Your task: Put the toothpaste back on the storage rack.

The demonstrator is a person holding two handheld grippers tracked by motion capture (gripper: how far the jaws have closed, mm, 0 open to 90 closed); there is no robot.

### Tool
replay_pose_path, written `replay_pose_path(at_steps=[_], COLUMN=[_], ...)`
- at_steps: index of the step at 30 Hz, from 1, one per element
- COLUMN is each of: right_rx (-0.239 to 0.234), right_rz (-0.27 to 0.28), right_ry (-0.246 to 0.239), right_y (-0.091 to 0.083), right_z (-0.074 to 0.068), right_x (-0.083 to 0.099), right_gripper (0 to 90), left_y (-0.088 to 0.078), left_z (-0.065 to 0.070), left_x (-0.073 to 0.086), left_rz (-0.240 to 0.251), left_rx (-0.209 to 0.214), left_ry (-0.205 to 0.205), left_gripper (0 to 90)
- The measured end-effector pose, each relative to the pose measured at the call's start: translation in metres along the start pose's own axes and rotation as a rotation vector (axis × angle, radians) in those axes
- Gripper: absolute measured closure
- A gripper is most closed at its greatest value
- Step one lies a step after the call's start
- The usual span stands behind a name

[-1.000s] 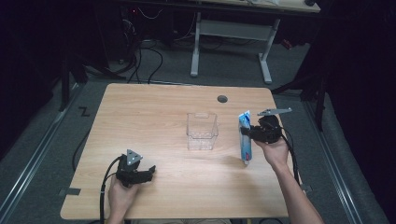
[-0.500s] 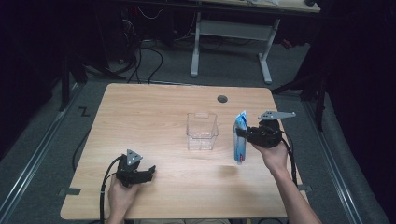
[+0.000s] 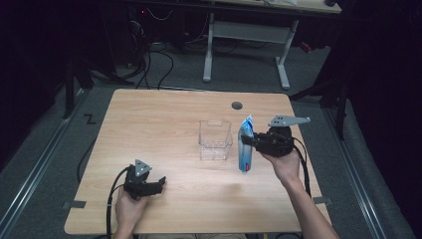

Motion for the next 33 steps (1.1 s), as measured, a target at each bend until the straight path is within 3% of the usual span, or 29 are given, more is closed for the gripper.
replay_pose_path(at_steps=[14, 19, 24, 29, 33], right_rx=[-0.051, -0.062, -0.051, -0.034, -0.012], right_rz=[0.015, 0.045, 0.062, 0.118, 0.124], right_ry=[-0.043, -0.046, -0.057, -0.028, -0.024], right_y=[0.020, 0.025, 0.031, 0.036, 0.042], right_z=[-0.015, -0.017, -0.017, -0.011, -0.007], right_x=[-0.028, -0.039, -0.051, -0.059, -0.063], right_gripper=[74.0, 74.0, 73.9, 73.9, 73.9], left_y=[0.000, 0.000, 0.000, 0.000, 0.000], left_z=[0.000, 0.000, 0.000, 0.000, 0.000], left_x=[0.000, 0.000, 0.000, 0.000, 0.000], left_rz=[0.000, 0.000, 0.000, 0.000, 0.000], left_rx=[0.000, 0.000, 0.000, 0.001, 0.000], left_ry=[0.000, 0.000, 0.000, 0.000, -0.001], left_gripper=[18.9, 18.9, 18.9, 18.9, 18.9])
Point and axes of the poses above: each handheld gripper's, and its own axes: y roughly forward along the jaws, x roughly out of its underside, z roughly to its right, the point moved 3 cm from there along y, roughly forward along the jaws, and after that the axes turned 12 degrees about -x, right-handed, at the moved point
